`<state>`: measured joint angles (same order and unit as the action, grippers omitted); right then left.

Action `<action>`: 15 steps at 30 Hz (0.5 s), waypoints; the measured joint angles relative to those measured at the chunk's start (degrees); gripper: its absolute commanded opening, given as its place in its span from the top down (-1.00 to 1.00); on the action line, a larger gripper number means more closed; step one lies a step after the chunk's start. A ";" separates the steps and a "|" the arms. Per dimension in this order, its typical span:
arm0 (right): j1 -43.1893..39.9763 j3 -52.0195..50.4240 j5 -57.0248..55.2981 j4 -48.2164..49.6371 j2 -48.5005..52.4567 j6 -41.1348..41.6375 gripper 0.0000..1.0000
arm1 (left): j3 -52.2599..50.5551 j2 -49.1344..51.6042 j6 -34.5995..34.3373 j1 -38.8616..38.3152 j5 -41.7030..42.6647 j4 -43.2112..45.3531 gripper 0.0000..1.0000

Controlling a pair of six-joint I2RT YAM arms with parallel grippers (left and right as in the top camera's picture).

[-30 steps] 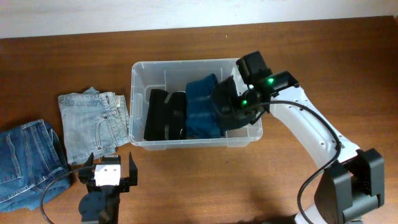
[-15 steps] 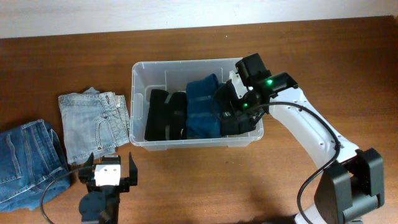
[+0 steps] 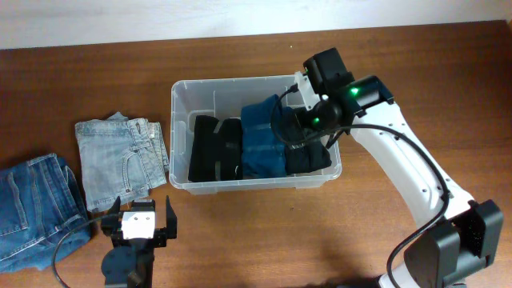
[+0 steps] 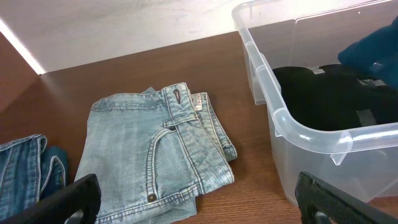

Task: Pack container
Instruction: 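Lower the dark grey bundle into the box's right side and release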

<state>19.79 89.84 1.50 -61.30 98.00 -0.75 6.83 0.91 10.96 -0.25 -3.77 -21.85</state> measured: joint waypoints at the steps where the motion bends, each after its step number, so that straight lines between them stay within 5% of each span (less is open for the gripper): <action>1: 0.04 0.00 -0.09 -0.02 0.00 0.37 0.80 | 0.00 0.00 0.02 0.02 0.00 0.00 -0.99; 3: 0.04 -0.02 -0.22 0.11 0.00 0.70 0.92 | 0.00 0.00 0.02 0.02 0.00 0.00 -0.99; 15: 0.04 -3.87 -0.20 7.15 0.35 3.74 0.92 | 0.00 0.00 0.02 0.00 0.00 0.00 -0.99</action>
<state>19.84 85.97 1.30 -54.15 98.35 2.98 6.83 0.91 10.98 -0.25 -3.77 -21.85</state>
